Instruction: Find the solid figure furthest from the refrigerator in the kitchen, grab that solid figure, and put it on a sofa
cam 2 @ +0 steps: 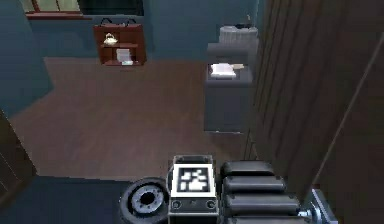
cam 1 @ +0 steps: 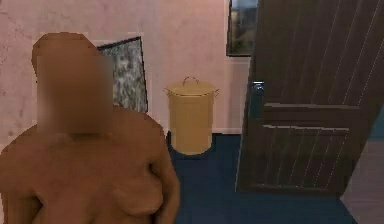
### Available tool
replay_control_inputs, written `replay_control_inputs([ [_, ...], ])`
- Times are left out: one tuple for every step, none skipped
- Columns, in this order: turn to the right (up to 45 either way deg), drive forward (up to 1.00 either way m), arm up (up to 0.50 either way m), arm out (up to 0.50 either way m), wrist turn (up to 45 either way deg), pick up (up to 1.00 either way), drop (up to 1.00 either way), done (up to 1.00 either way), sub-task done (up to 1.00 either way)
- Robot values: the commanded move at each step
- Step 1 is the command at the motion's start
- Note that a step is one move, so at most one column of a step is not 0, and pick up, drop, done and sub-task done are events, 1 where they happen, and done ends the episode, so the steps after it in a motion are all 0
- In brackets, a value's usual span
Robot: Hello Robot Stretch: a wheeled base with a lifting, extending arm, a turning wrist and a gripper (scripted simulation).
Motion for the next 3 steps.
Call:
replay_control_inputs([
  [45.0, 0.0, 0.0, 0.0, 0.0, 0.0, 0.0, 0.0, 0.0],
  [30.0, 0.0, 0.0, 0.0, 0.0, 0.0, 0.0, 0.0, 0.0],
  [0.0, 1.0, 0.0, 0.0, 0.0, 0.0, 0.0, 0.0, 0.0],
])
